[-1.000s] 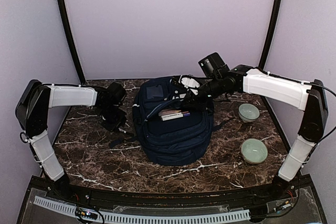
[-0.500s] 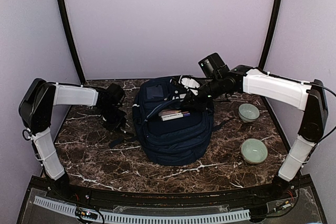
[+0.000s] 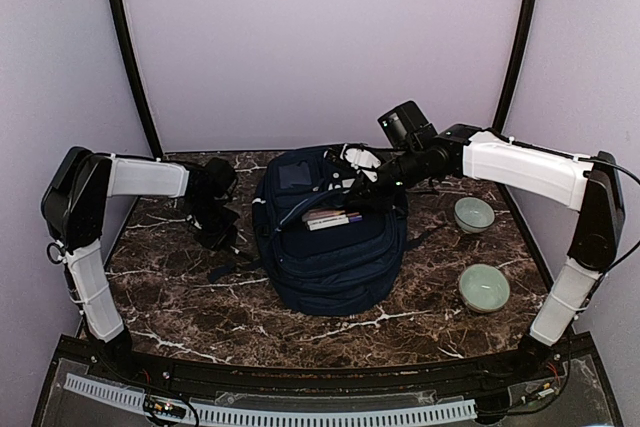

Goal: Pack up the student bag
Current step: Pick up the pen at the center of the board, then place the pen in the upper front pocket of the bag.

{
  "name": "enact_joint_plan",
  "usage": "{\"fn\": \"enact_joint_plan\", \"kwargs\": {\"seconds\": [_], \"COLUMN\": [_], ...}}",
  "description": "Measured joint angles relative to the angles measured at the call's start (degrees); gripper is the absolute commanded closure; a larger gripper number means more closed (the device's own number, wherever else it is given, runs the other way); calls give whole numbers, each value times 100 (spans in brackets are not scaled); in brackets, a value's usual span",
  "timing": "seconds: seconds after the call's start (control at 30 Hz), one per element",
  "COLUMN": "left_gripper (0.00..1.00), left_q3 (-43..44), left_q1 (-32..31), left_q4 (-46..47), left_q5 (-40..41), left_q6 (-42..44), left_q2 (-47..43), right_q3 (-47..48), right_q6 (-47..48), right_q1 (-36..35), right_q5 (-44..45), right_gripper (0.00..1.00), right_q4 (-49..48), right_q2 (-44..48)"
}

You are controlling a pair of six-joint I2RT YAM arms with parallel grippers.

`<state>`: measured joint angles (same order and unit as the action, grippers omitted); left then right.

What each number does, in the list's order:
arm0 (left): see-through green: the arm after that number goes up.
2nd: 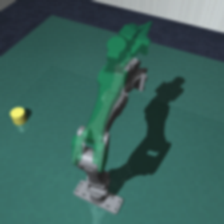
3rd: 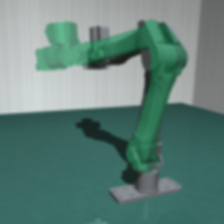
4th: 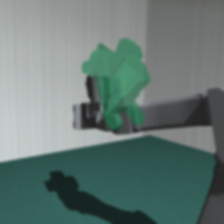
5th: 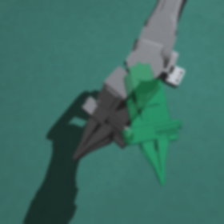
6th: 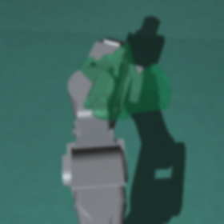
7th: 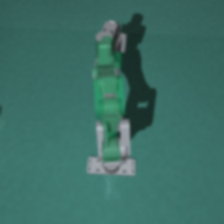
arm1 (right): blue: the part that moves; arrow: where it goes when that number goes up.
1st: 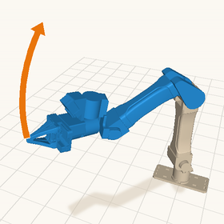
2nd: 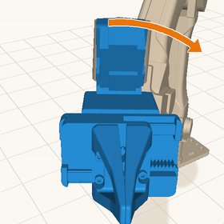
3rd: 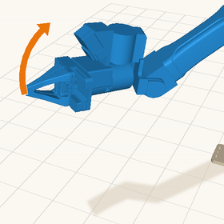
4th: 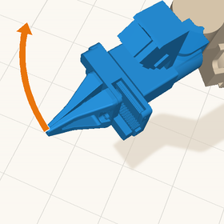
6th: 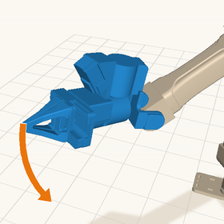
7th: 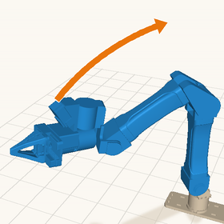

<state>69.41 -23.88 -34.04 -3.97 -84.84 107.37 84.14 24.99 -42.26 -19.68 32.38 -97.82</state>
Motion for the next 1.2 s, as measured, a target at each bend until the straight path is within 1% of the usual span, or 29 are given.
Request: {"fn": "enact_joint_plan", "kwargs": {"seconds": [0.17, 0.27, 0.37, 0.5, 0.63, 0.73, 0.83, 0.97, 1.07, 1.2], "left_gripper": [100, 100, 100, 100, 100, 100, 100, 100, 100, 100], "left_q3": [177, 245, 317, 365, 343, 42, -369, -651, -844, -914], "left_q1": [7, 15, 17, -13, -118, -247, -507, -841, -1115, -1460], "left_q4": [-389, -535, -632, -680, -754, -533, -363, -162, 131, 332], "left_q5": [155, 289, 476, 754, 1051, 1071, 1161, 1222, 1080, 839], "left_q6": [142, 367, 798, 1506, 2181, 2656, 3285, 4157, 4881, 5565], "left_q2": [0, -50, -219, -697, -1412, -1987, -2481, -2776, -2951, -3014], "right_q3": [0, 0, 0, 0, 0, 0, 0, 0, 0, 0], "right_q6": [0, 2, 2, 2, 2, 4, 4, 4, 2, 2], "right_q1": [0, 0, 0, 0, 0, 0, 0, 0, 0, 0], "right_q5": [0, 0, 0, 0, 2, 2, 0, -2, -2, -2], "right_gripper": [100, 100, 100, 100, 100, 100, 100, 100, 100, 100], "right_q4": [0, -2, 0, 0, 0, 0, 0, 0, 0, 0], "right_q2": [0, 0, 0, 0, 0, 0, 0, 0, -2, -2]}}
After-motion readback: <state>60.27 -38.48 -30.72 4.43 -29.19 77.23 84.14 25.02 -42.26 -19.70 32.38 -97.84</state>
